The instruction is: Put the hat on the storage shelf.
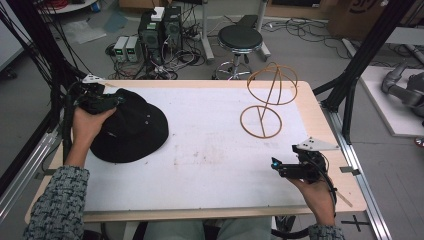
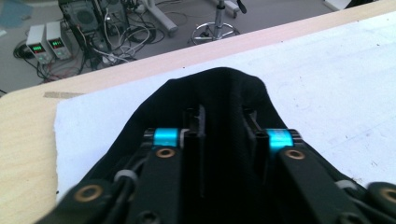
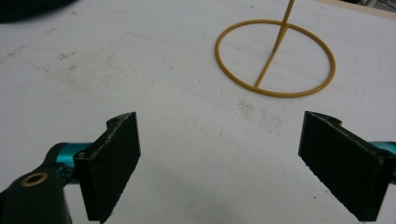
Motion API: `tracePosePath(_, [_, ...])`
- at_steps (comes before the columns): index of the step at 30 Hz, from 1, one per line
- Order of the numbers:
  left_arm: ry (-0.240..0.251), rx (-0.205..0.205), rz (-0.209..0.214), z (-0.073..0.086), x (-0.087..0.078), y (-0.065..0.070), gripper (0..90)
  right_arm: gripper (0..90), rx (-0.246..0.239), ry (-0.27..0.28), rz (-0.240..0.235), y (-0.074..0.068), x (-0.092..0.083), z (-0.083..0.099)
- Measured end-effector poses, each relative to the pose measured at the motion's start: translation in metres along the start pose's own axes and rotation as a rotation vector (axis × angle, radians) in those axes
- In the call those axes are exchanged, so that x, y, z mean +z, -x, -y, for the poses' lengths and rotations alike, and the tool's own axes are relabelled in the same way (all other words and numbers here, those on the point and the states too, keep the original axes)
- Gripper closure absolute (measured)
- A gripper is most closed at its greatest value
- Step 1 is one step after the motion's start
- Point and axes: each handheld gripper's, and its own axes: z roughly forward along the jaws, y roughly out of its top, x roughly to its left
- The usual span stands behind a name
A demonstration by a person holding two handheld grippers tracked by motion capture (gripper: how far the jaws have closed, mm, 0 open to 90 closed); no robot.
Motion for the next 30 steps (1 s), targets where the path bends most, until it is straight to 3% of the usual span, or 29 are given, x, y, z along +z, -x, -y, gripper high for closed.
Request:
tracePosePath(7, [-0.017,0.032,0.029,-0.01,-0.007,0.008,84.0,12.5,0.006,0.001,0.003,0.0,-0.001,0.0])
tracePosePath(13, [0.038,0.063,0.064,-0.031,-0.023,0.022,84.2,12.5,0.007,0.004,0.002,0.001,-0.003,0.0])
tracePosePath(22, [0.102,0.074,0.117,-0.06,-0.046,0.034,84.2,12.6,0.01,0.008,0.004,0.004,-0.002,0.002])
tracePosePath(30, [0.153,0.107,0.163,-0.093,-0.061,0.054,84.2,12.5,0.027,0.012,0.005,0.006,-0.003,0.002])
